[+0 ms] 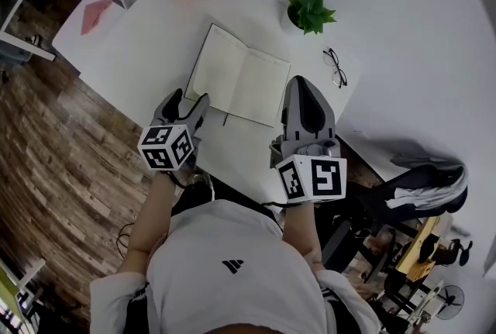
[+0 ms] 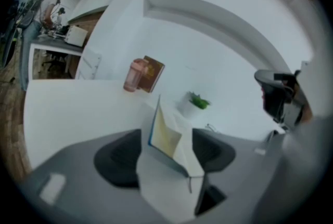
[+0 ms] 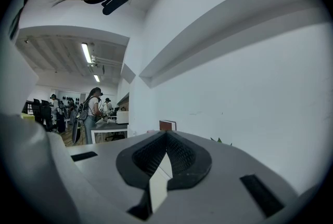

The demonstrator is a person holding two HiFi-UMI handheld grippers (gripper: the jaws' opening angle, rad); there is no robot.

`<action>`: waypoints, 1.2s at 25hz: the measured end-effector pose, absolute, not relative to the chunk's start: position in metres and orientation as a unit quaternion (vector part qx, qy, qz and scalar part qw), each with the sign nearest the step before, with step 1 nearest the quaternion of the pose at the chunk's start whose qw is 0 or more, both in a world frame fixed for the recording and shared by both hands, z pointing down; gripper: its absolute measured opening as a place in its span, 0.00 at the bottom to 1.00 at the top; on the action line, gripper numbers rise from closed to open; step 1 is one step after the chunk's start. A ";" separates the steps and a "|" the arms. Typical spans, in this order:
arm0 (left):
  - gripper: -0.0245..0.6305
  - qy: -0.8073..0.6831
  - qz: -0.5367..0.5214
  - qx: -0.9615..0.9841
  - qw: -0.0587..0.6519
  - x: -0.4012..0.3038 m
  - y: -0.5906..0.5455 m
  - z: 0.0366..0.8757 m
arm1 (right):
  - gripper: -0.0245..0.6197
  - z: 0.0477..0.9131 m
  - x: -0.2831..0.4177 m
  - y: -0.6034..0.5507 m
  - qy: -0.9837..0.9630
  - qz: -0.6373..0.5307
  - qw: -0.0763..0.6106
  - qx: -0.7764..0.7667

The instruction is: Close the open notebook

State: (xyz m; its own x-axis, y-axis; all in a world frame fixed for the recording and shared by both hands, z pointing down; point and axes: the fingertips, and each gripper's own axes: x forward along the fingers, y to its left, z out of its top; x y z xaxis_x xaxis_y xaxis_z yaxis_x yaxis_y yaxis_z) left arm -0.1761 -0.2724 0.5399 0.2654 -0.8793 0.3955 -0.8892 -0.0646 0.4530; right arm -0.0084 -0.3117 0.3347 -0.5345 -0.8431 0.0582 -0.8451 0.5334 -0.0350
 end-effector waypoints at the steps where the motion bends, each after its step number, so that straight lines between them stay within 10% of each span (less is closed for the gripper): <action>1: 0.49 -0.605 0.008 0.728 0.322 -0.175 -0.273 0.544 | 0.04 0.336 -0.007 -0.313 -0.875 0.030 0.018 0.483; 9: 0.47 -0.604 0.006 0.719 0.344 -0.173 -0.277 0.560 | 0.04 0.342 -0.002 -0.320 -0.873 0.034 0.024 0.487; 20: 0.10 -0.585 0.004 0.750 0.308 -0.163 -0.271 0.533 | 0.04 0.338 -0.001 -0.317 -0.871 0.032 0.018 0.490; 30: 0.07 -0.519 0.030 0.815 0.257 -0.113 -0.272 0.504 | 0.04 0.332 0.018 -0.316 -0.860 0.030 0.006 0.510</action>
